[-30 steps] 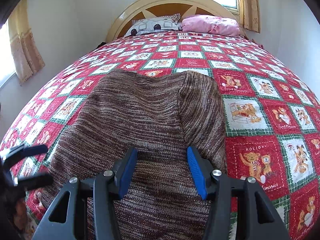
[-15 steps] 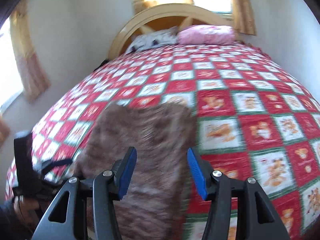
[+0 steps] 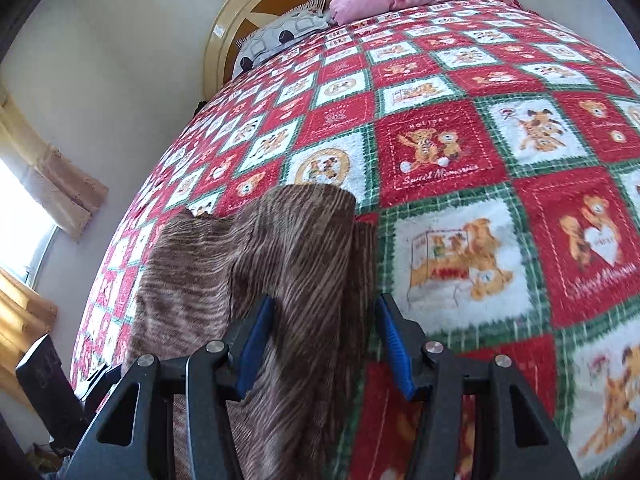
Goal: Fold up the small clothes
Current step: 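Close the right gripper on the sweater edge, then lift the gripped edge with the right gripper and fold it over the bundle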
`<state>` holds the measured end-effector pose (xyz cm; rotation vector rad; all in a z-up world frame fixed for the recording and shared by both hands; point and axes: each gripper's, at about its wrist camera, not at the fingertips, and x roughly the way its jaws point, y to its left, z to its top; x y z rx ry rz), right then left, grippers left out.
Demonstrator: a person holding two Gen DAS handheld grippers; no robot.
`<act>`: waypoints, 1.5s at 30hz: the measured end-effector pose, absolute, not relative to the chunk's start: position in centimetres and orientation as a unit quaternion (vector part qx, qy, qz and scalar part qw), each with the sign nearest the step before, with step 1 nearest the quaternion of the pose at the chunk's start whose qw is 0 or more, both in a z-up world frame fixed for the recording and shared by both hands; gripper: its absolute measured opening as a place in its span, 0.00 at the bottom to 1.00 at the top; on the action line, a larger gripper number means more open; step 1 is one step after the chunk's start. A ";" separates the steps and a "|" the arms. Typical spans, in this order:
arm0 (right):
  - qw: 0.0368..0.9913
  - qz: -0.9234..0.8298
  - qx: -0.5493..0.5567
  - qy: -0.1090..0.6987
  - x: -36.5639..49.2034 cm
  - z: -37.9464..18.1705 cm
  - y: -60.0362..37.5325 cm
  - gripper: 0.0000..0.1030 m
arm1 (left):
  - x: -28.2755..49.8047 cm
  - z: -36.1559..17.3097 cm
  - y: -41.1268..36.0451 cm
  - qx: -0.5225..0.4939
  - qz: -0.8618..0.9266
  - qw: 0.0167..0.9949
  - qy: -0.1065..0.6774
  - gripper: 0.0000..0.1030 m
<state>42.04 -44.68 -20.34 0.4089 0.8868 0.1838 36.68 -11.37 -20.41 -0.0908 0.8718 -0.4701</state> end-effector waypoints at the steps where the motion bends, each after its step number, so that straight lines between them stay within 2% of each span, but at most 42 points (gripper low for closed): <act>1: 0.878 0.090 0.201 0.425 42.3 -20.5 -44.9 0.53 | 36.6 -20.4 -11.4 -0.044 -0.231 0.878 0.418 1.00; 9: 0.876 0.106 0.226 0.413 43.0 -20.9 -45.2 0.53 | 36.4 -20.4 -12.1 -0.048 -0.279 0.861 0.424 0.90; 11: 0.871 0.118 0.241 0.411 43.2 -21.0 -45.3 0.48 | 36.4 -20.4 -12.0 -0.058 -0.286 0.857 0.426 0.89; 12: 0.868 0.128 0.245 0.411 43.2 -21.1 -45.2 0.41 | 36.4 -20.4 -12.0 -0.064 -0.293 0.853 0.427 0.86; 13: 0.866 0.134 0.248 0.412 43.2 -21.2 -45.1 0.38 | 36.4 -20.4 -11.9 -0.069 -0.297 0.851 0.428 0.85; 17: 0.863 0.142 0.256 0.412 43.3 -21.6 -45.1 0.38 | 36.5 -20.4 -12.3 -0.068 -0.299 0.850 0.428 0.77; 19: 0.858 0.145 0.265 0.416 43.6 -21.8 -45.3 0.38 | 36.4 -20.4 -12.7 -0.063 -0.300 0.849 0.430 0.70; 20: 0.857 0.145 0.265 0.418 43.7 -21.9 -45.3 0.38 | 36.4 -20.5 -12.9 -0.062 -0.304 0.845 0.435 0.56; 22: 0.858 0.142 0.259 0.419 43.8 -21.8 -45.0 0.37 | 36.6 -20.9 -13.1 -0.064 -0.307 0.839 0.445 0.51; 24: 0.855 0.143 0.269 0.420 43.8 -21.7 -44.9 0.26 | 36.5 -20.9 -12.9 -0.069 -0.307 0.839 0.443 0.42; 25: 0.853 0.142 0.278 0.417 43.7 -21.6 -44.8 0.23 | 36.5 -20.8 -12.6 -0.076 -0.306 0.840 0.442 0.38; 26: 0.856 0.139 0.277 0.414 43.6 -21.3 -44.5 0.23 | 36.5 -20.7 -12.3 -0.088 -0.309 0.839 0.439 0.29; 27: 0.862 0.135 0.270 0.407 43.2 -20.9 -44.2 0.22 | 36.5 -20.7 -11.8 -0.104 -0.313 0.837 0.438 0.26; 31: 0.879 0.143 0.271 0.365 41.4 -18.4 -42.7 0.21 | 35.9 -20.1 -10.4 -0.139 -0.315 0.829 0.440 0.22; 37: 0.888 0.172 0.242 0.350 39.2 -14.8 -38.7 0.21 | 32.9 -17.7 -8.0 -0.135 -0.309 0.840 0.426 0.21; 45: 0.881 0.241 0.244 0.326 36.8 -11.5 -31.6 0.21 | 26.8 -13.6 0.2 -0.137 -0.270 0.871 0.387 0.21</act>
